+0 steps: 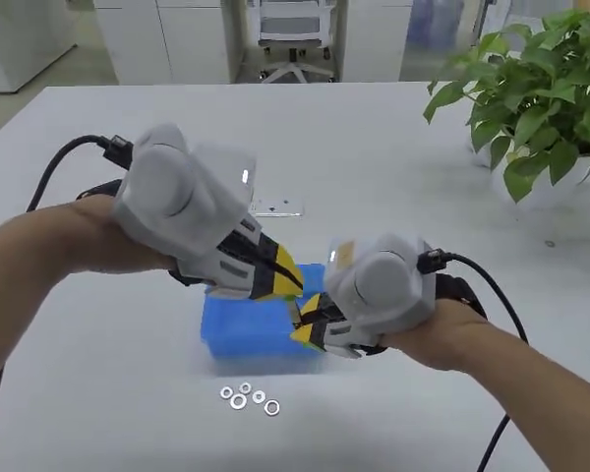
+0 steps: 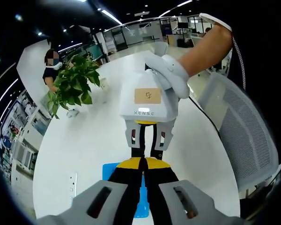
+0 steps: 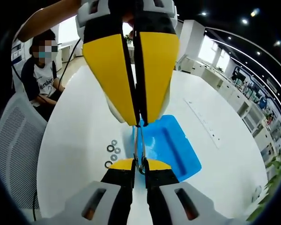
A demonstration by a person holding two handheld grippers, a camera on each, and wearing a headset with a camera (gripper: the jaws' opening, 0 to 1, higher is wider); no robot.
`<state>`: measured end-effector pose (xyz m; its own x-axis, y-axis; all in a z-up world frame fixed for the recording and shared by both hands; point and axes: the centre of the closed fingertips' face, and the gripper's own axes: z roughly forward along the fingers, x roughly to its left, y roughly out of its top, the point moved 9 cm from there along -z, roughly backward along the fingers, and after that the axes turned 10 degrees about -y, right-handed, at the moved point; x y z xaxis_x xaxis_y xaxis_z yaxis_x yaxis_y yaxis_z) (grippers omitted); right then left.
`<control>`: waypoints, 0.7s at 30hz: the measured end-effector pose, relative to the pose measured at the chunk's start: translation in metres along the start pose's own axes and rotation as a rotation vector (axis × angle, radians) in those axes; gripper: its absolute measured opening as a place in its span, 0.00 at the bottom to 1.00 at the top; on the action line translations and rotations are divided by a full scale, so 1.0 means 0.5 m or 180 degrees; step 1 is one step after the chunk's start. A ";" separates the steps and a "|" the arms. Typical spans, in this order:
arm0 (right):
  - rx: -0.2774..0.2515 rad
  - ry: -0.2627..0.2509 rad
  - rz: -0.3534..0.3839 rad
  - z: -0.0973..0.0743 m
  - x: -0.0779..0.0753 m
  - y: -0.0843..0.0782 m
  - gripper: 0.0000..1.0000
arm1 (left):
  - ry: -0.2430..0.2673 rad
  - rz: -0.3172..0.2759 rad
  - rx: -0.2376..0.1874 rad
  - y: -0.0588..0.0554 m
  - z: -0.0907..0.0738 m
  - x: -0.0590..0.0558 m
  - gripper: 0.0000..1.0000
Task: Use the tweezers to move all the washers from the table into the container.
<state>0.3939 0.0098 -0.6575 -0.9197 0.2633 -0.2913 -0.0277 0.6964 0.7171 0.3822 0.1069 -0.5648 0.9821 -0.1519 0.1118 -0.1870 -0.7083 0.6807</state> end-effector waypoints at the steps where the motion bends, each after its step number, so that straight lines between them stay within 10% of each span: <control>1: -0.0018 -0.0009 0.0007 0.002 -0.004 0.001 0.09 | 0.0001 -0.0001 -0.0001 0.000 -0.002 0.004 0.05; 21: -0.0089 -0.0018 0.0111 0.054 -0.055 -0.021 0.10 | -0.0038 0.0022 0.0127 -0.026 0.020 0.067 0.05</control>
<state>0.4301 0.0135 -0.6741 -0.9181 0.2908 -0.2694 -0.0068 0.6679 0.7442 0.4172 0.1041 -0.5772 0.9804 -0.1648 0.1076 -0.1948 -0.7341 0.6505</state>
